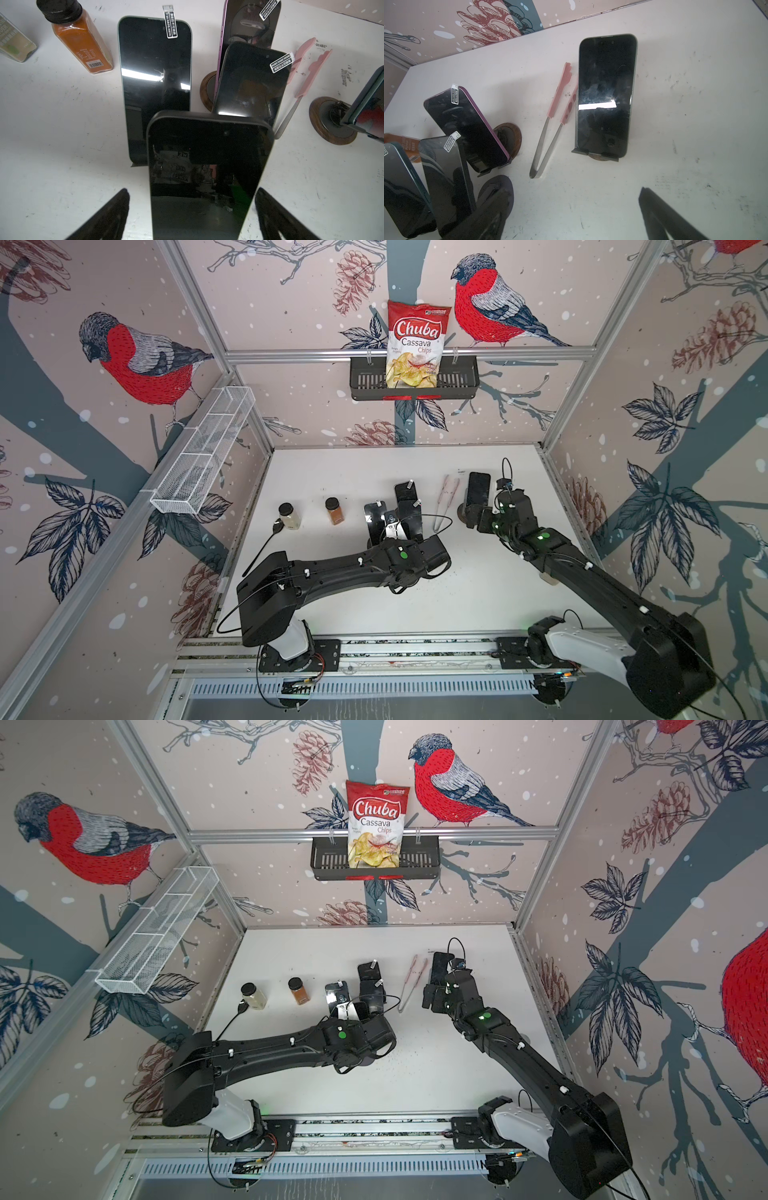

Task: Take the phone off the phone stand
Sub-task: 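Close the left gripper on the phone's top edge and lift it off the stand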

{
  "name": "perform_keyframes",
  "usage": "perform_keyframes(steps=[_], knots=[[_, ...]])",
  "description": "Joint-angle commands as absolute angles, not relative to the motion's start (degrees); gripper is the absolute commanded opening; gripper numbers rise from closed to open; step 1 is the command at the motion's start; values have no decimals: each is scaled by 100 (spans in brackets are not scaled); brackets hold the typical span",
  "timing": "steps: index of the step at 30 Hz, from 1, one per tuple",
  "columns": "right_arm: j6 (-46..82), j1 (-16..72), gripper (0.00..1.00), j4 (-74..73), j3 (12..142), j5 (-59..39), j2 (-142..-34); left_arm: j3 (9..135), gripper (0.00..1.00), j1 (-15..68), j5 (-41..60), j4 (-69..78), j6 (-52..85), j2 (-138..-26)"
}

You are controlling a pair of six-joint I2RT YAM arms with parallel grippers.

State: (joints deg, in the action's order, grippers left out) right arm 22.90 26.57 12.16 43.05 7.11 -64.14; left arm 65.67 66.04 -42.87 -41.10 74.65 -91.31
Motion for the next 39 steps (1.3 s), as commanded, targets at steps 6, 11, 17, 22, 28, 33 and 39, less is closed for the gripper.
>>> perform_keyframes(steps=[6, 11, 17, 22, 28, 33, 39], knots=[[2408, 2663, 99, 1021, 4306, 624, -6522, 6431, 90, 6620, -4465, -3882, 7269, -9136], [2407, 2665, 99, 1003, 4298, 635, -6550, 6320, 89, 6618, -4410, -3624, 7089, -9129], [2400, 2663, 99, 993, 4318, 620, -6611, 6312, 89, 6617, -4412, -3595, 7022, -9211], [2399, 2668, 99, 994, 4324, 610, -6633, 6285, 85, 6601, -4441, -3571, 7066, -9235], [2391, 2667, 99, 1020, 4350, 616, -6669, 6278, 74, 6602, -4480, -3525, 7075, -9246], [2391, 2678, 99, 1020, 4359, 605, -6675, 6307, 67, 6601, -4528, -3530, 7066, -9244], [2399, 2672, 99, 1039, 4359, 608, -6683, 6346, 60, 6601, -4557, -3586, 7049, -9132]])
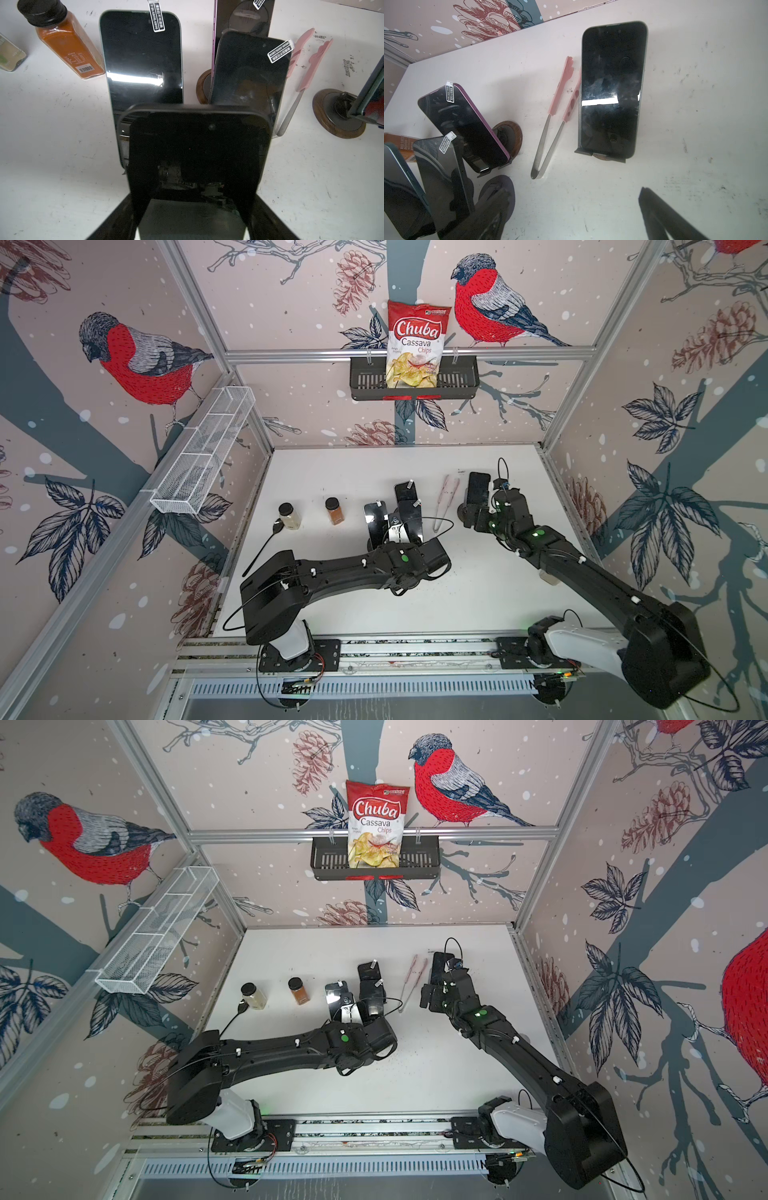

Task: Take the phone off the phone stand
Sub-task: 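Close the left gripper on the phone's top edge and lift it off the stand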

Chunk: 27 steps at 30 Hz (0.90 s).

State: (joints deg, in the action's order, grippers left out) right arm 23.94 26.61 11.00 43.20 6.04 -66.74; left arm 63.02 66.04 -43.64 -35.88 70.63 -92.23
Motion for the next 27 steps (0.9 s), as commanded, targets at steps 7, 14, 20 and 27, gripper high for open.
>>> perform_keyframes(steps=[7, 14, 20, 27], knots=[[2408, 2693, 99, 1046, 4345, 612, -6655, 6316, 59, 6601, -4681, -3703, 7065, -8793], [2408, 2694, 99, 1039, 4359, 589, -6661, 6200, 59, 6601, -4985, -4152, 7020, -8187], [2435, 2698, 99, 1046, 4381, 517, -6653, 5750, 59, 6593, -5357, -4581, 7050, -7447], [2409, 2742, 99, 1147, 4499, 530, -6654, 4649, 60, 6078, -5210, -4738, 6960, -6327]])
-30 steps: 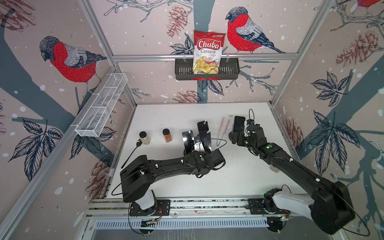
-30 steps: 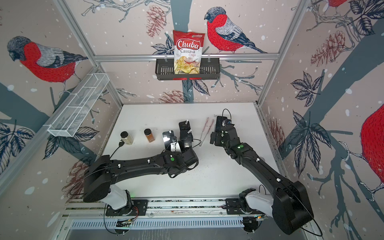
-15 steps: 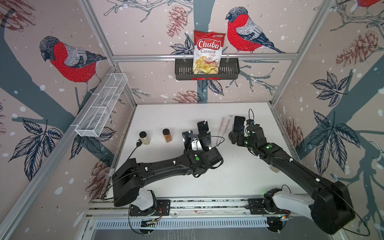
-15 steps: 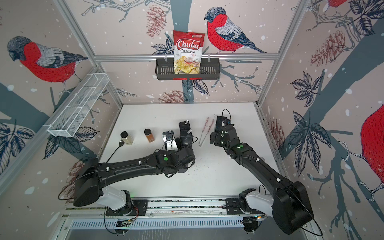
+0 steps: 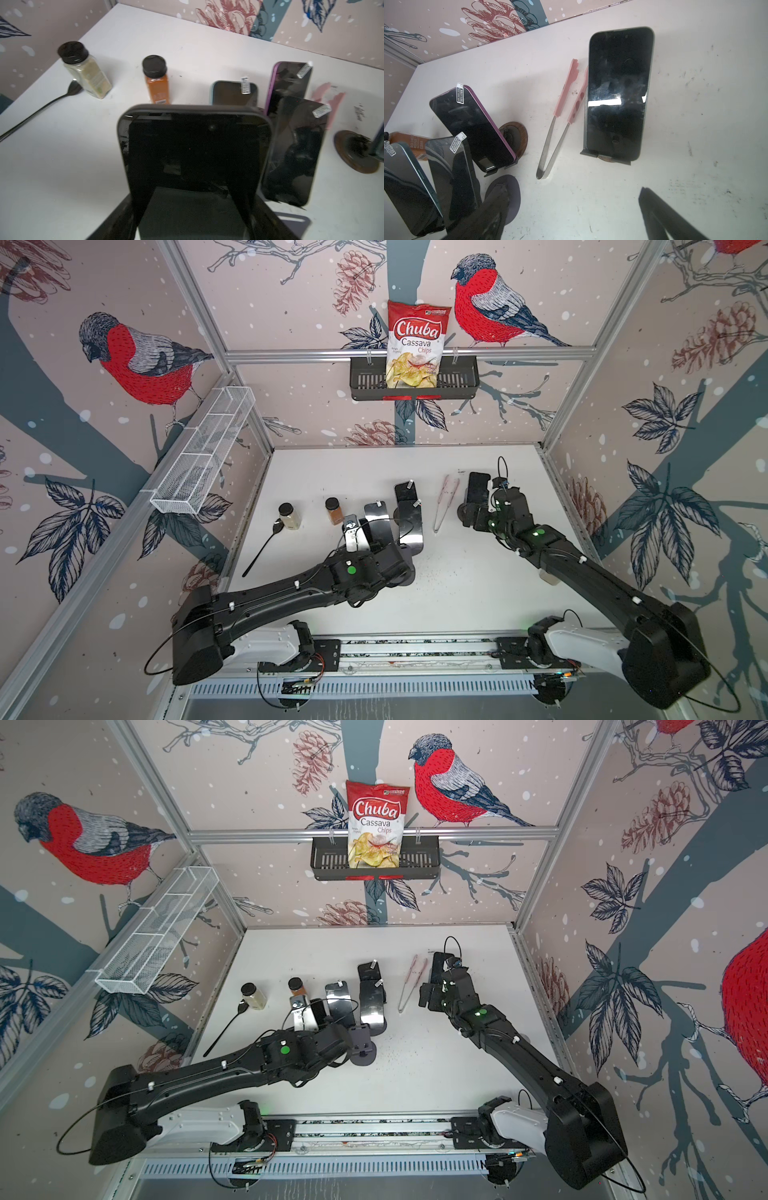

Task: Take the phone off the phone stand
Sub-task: 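Close the left gripper on the phone's top edge and lift it off the stand, then carry the phone toward the robot with the left gripper and lower it flat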

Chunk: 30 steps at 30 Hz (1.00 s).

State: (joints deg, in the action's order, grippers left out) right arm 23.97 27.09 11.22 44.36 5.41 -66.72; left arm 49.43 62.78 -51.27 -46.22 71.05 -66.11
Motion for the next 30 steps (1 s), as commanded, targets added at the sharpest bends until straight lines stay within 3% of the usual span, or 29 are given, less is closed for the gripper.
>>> perform_keyframes(steps=[1, 6, 14, 30], knots=[[2408, 2750, 99, 1151, 4505, 544, -6648, 4519, 60, 5964, -5118, -4704, 6934, -6215], [2439, 2777, 99, 1135, 4483, 600, -6662, 4109, 60, 5532, -4823, -4371, 6431, -5900], [2452, 2801, 99, 1096, 4467, 610, -6761, 3638, 60, 4480, -3556, -3084, 5023, -6018], [2417, 2796, 99, 1037, 4459, 633, -6837, 3557, 61, 3273, -1725, -1940, 3516, -7021]])
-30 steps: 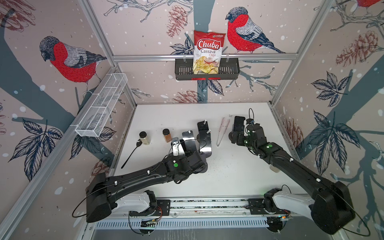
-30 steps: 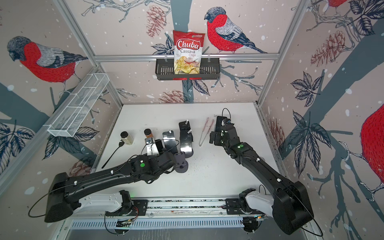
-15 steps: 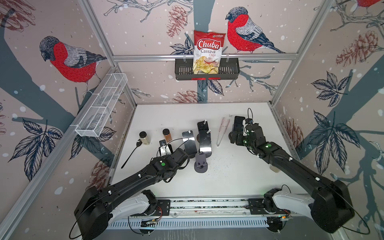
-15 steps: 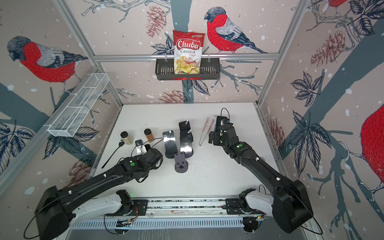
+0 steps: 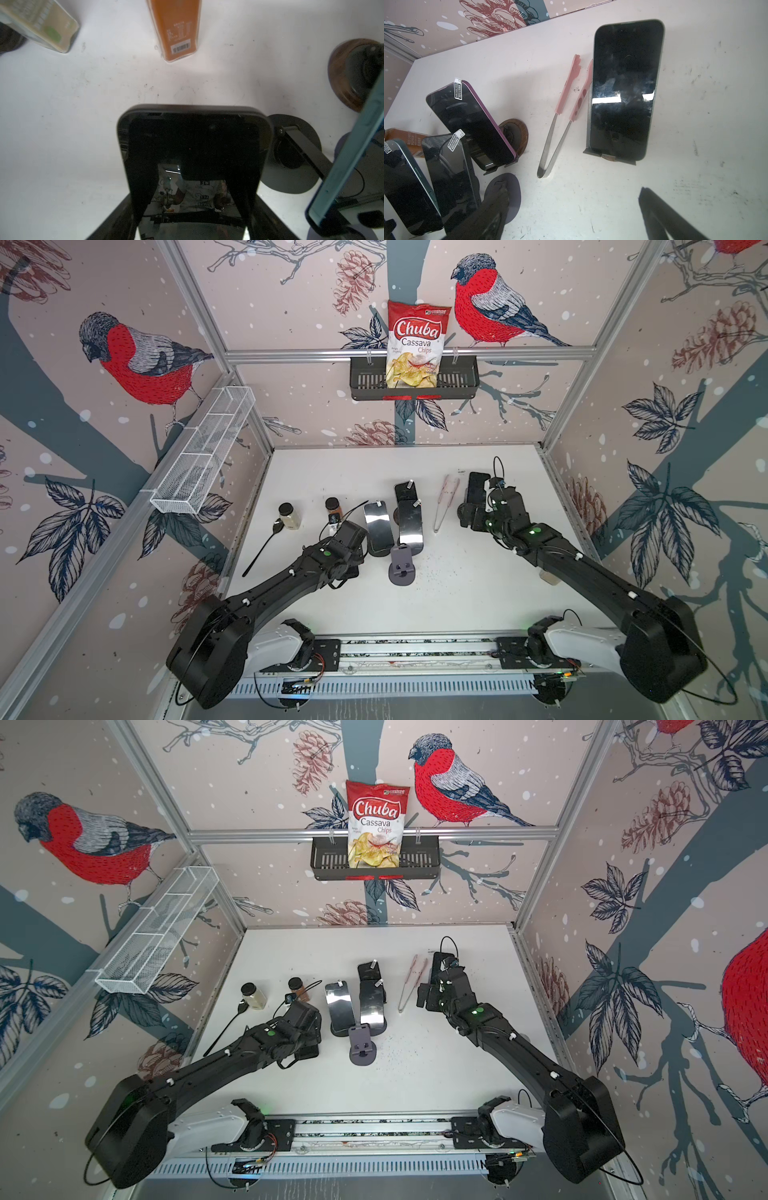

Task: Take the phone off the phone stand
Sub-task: 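Carry the phone toward the robot with the left gripper and lower it flat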

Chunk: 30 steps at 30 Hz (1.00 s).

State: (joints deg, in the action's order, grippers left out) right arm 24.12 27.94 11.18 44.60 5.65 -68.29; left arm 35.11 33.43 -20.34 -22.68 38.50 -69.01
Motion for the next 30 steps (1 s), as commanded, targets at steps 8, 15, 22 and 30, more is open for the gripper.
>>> perform_keyframes(steps=[8, 15, 22, 30], knots=[[2417, 2795, 99, 1028, 4471, 616, -6907, 3674, 61, 2966, -1417, -1840, 3411, -7621], [2432, 2800, 99, 1035, 4469, 615, -6904, 3829, 62, 2920, -1308, -1705, 3366, -8015], [2411, 2796, 99, 1057, 4471, 655, -6874, 3988, 62, 2873, -1382, -1830, 3393, -8407], [2408, 2800, 99, 1046, 4498, 636, -6889, 4038, 65, 2856, -1340, -1736, 3389, -8629]])
